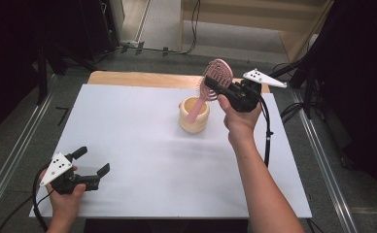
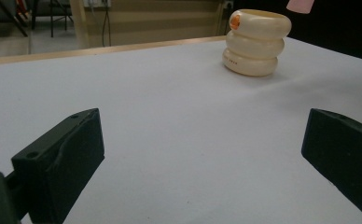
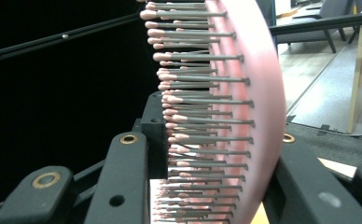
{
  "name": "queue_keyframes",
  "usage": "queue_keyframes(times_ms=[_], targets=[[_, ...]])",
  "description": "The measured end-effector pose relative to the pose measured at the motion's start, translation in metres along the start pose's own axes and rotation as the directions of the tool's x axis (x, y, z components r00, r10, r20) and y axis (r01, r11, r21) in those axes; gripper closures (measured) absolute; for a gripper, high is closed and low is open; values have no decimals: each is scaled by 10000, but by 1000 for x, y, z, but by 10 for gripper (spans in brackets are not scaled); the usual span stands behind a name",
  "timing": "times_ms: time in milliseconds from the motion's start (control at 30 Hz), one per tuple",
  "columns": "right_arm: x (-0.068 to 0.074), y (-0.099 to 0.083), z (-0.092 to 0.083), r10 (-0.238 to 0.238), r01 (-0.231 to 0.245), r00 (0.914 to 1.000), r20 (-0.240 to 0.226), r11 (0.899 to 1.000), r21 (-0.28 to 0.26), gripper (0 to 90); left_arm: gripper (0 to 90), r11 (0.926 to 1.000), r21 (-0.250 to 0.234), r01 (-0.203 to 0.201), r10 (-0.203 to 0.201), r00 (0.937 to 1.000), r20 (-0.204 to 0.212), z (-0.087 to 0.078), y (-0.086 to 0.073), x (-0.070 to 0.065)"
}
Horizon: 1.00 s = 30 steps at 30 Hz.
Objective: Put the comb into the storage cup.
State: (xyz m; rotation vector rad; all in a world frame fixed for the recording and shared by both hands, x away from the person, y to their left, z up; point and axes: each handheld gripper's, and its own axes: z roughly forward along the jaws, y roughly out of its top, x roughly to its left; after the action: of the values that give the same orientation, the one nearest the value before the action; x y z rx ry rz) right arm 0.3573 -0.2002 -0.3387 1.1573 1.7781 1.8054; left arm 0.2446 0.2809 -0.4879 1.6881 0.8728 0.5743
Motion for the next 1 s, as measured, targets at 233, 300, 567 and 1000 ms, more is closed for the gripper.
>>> queue_keyframes(times_ms=[233, 300, 567, 1000], targets=[[-3, 3, 2, 1, 0, 9999, 148, 10000, -53, 624, 0, 10000, 13, -30, 30, 10000, 5, 0, 0, 0], [-3, 4, 3, 18, -17, 9999, 167, 10000, -47, 623, 0, 10000, 8, -30, 30, 10000, 3, 0, 0, 0], [-7, 7, 7, 56, -53, 9998, 215, 9999, -125, 624, 0, 10000, 2, -27, 27, 10000, 9, 0, 0, 0], [-13, 14, 11, 68, -59, 9994, 334, 9996, -265, 623, 0, 10000, -2, -44, 44, 10000, 16, 0, 0, 0]])
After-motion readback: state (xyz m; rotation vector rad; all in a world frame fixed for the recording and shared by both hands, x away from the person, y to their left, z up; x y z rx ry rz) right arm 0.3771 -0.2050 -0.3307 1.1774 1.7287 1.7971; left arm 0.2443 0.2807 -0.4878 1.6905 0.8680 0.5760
